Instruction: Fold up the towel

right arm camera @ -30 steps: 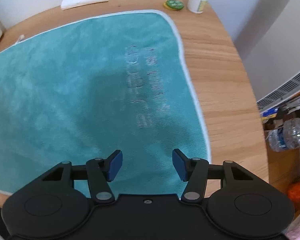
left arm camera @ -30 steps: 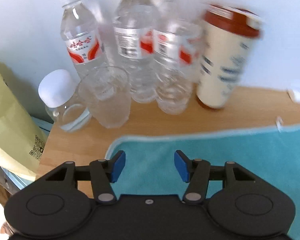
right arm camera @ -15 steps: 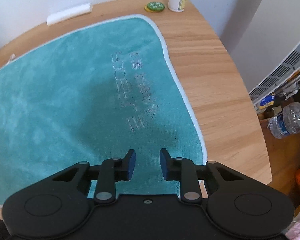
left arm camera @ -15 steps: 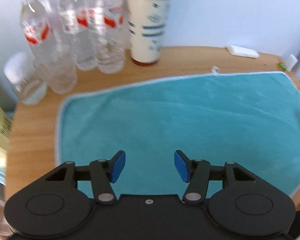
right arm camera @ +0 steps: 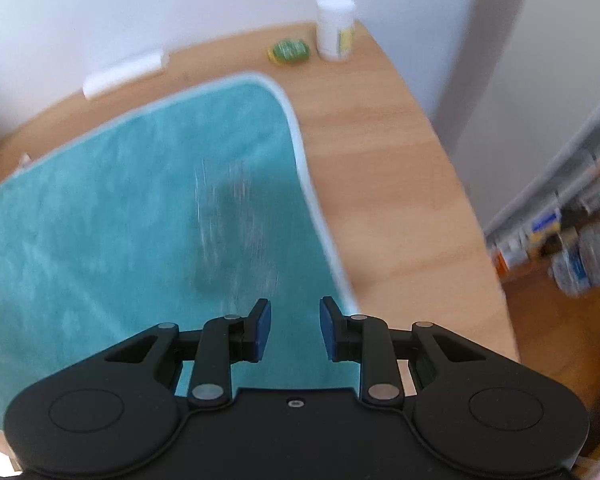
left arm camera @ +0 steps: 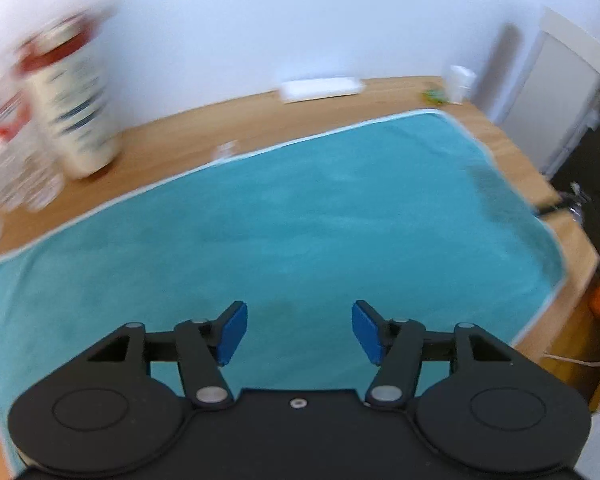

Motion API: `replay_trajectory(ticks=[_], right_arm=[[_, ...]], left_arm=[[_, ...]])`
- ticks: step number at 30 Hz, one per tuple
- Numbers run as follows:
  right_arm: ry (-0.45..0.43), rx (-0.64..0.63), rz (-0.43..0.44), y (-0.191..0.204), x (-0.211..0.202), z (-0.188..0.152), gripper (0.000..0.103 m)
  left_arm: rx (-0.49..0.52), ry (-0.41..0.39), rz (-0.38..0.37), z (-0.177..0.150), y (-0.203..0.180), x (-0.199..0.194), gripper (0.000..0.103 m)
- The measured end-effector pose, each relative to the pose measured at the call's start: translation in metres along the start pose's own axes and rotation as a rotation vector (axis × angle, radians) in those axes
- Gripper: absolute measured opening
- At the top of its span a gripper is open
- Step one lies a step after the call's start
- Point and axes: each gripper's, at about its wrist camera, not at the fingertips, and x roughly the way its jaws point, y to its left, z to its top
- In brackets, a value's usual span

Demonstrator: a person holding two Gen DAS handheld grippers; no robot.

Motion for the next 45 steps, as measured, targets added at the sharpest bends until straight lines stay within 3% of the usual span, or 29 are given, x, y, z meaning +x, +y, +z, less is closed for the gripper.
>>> replay_trajectory(ticks=[10, 16, 25, 30, 35, 39, 45], right_arm=[[-0.008, -0.177, 0.157, -0.029, 0.028, 0.068, 0.036], [-0.012, -0.210, 0.219, -0.042, 0.048, 0.098, 0.037], [-0.005, -0.181, 0.264, -0.060, 0.084, 0.138, 0.038], [0.009, -0.179, 0.317, -0.053, 0.099, 0.153, 0.039], [-0.008, -0.233, 0.324, -0.039, 0.107, 0.162, 0.044], [0.001, -0.202, 0.364, -0.040, 0.113, 0.170, 0.044], [-0.022, -0.349, 0.314, -0.027, 0.111, 0.160, 0.044]], left_arm=[[0.044, 0.053, -0.072, 0.037, -0.149, 0.047, 0.064], [0.041, 0.076, -0.105, 0.050, -0.206, 0.072, 0.064], [0.063, 0.115, -0.129, 0.068, -0.245, 0.098, 0.064], [0.099, 0.130, -0.179, 0.071, -0.262, 0.104, 0.064], [0.155, 0.166, -0.182, 0.073, -0.278, 0.115, 0.064], [0.171, 0.181, -0.180, 0.073, -0.284, 0.120, 0.064], [0.201, 0.198, -0.176, 0.070, -0.292, 0.123, 0.064]])
